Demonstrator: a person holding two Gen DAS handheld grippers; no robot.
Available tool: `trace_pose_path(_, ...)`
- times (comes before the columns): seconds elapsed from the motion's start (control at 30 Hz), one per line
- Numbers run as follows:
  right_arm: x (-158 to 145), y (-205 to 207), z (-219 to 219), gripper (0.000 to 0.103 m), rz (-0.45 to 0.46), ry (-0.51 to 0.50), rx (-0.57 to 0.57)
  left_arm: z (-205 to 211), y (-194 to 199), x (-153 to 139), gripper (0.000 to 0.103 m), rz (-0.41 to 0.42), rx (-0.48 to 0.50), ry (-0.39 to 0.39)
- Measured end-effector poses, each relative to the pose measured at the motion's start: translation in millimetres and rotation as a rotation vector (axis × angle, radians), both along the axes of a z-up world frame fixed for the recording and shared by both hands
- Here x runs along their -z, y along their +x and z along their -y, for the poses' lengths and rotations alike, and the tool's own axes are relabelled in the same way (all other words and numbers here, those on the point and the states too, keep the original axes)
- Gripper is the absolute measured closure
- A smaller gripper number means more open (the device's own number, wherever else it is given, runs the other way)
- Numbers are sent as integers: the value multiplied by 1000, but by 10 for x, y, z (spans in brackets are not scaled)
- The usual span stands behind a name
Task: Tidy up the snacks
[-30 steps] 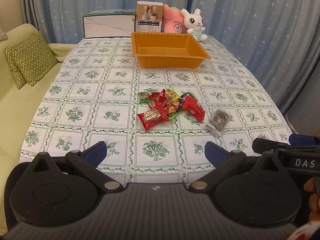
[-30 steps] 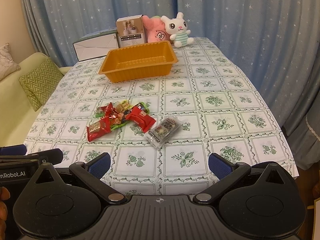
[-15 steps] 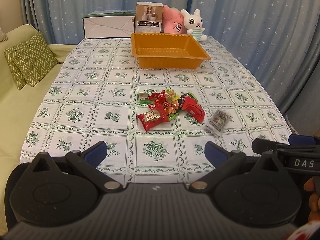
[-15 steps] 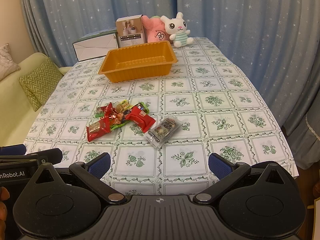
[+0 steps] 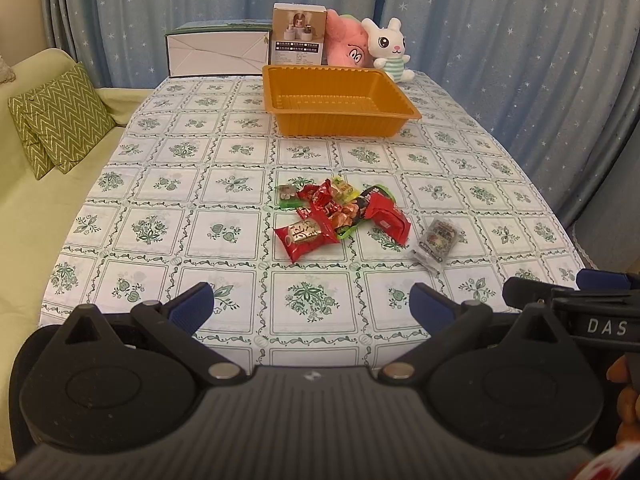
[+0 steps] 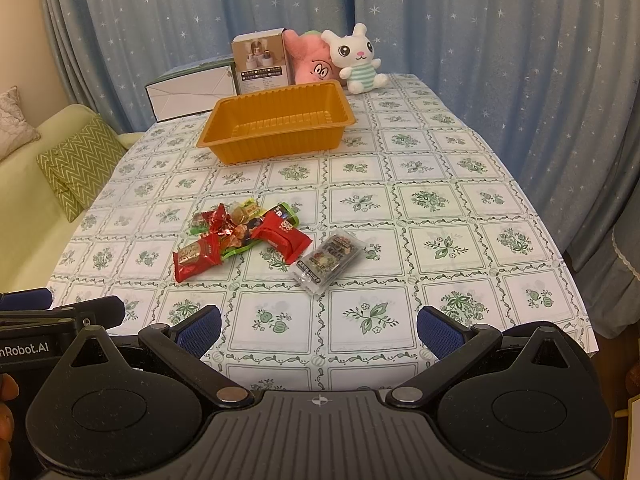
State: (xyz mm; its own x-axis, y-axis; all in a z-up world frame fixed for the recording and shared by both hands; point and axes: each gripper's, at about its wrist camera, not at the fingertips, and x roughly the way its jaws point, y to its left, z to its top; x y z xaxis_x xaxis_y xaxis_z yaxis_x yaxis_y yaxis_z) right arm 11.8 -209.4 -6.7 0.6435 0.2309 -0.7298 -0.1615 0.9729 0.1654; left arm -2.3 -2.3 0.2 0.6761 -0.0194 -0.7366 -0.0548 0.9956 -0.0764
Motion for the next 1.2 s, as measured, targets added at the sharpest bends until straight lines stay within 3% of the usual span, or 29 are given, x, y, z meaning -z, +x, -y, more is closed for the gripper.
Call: trace_pose_path(1.2, 67, 116, 10, 0, 19, 23, 29, -128, 114, 35, 0, 6, 6, -12)
